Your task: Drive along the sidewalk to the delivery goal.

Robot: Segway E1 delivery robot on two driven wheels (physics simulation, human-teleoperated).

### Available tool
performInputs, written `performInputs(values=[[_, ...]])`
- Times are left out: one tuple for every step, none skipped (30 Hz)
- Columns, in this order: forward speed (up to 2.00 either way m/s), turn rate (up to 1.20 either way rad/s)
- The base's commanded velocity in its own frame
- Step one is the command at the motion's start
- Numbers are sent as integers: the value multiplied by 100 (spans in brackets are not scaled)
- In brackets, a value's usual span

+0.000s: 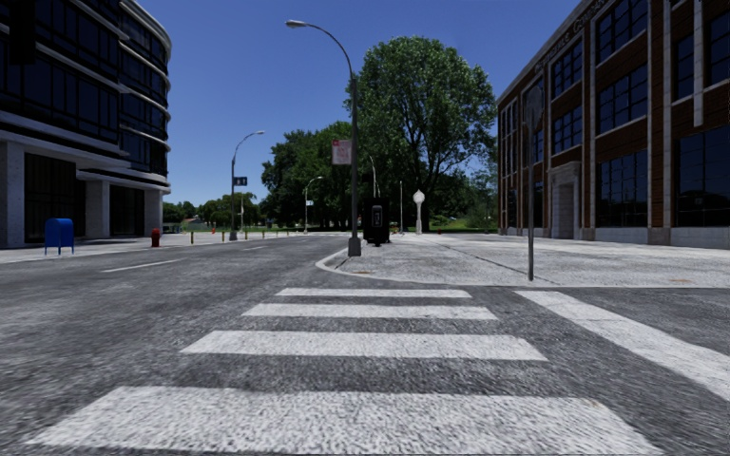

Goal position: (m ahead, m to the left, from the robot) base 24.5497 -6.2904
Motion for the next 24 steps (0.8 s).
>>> performInputs(values=[[200, -17], [200, -21], [200, -24], [200, -24], [200, -25], [200, -26], [200, -25], [200, -25], [200, -2], [200, 0], [200, 0], [200, 0], [200, 0], [200, 0], [200, -9], [200, -9], [200, -28], [200, -36], [200, -38], [200, -38], [200, -39], [200, -39], [200, -39], [200, -39]])
